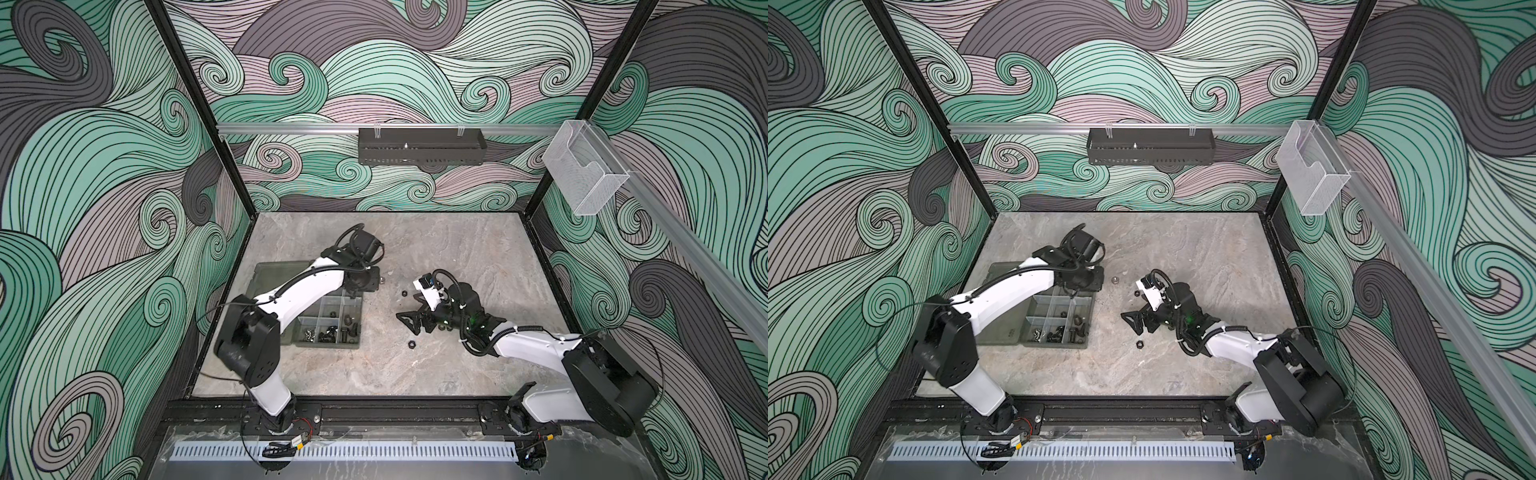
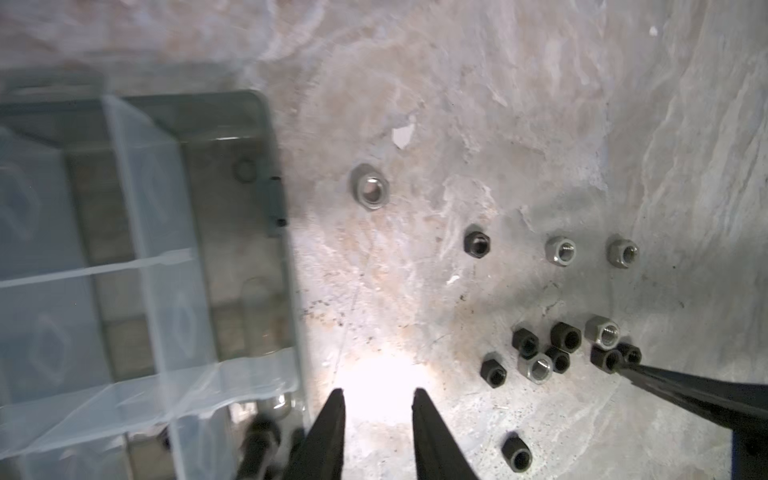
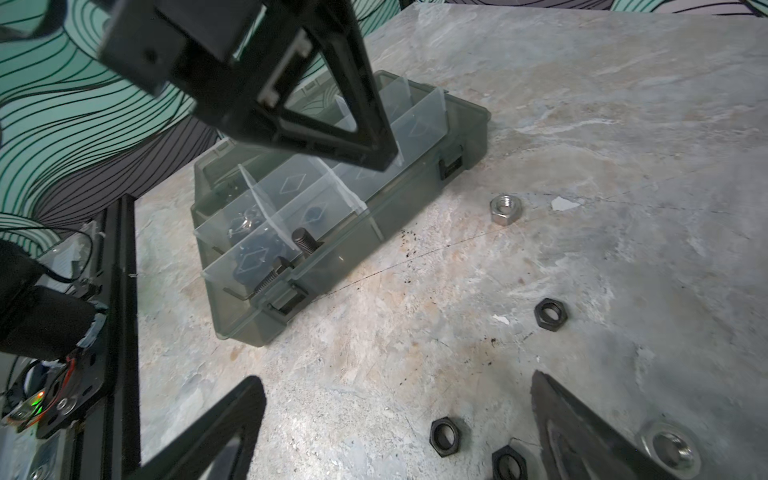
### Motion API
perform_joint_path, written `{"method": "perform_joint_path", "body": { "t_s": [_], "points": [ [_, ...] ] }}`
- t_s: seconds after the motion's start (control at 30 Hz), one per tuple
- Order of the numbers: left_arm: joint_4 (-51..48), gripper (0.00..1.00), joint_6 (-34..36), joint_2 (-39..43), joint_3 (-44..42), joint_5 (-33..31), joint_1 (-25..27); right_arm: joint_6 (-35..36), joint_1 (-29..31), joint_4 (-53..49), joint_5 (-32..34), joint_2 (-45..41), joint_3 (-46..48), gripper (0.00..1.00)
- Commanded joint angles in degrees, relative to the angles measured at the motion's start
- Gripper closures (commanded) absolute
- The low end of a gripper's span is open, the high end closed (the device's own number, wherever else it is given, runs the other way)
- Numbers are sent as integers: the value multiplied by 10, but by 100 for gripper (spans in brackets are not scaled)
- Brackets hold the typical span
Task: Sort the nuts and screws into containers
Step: 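Move the open left gripper back to the pile over another black hex nut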
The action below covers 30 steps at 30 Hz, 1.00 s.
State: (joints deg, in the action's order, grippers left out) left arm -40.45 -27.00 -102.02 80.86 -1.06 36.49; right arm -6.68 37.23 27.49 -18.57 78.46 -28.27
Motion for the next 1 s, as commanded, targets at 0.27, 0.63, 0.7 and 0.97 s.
{"method": "perform_joint_path", "body": {
  "t_s": [0.27,0.63,0.7,0.97],
  "points": [
    [-1,66,-12,-183,131,24,40,-8,-15,-27,131,-80,29,1],
    [17,65,12,-250,184,35,51,-12,-26,-22,99,-66,22,1],
    [15,65,7,-261,193,35,51,-8,-27,-24,102,-71,23,1],
    [14,65,-17,-290,208,27,51,-8,-29,-15,93,-64,24,1]
  ]
}}
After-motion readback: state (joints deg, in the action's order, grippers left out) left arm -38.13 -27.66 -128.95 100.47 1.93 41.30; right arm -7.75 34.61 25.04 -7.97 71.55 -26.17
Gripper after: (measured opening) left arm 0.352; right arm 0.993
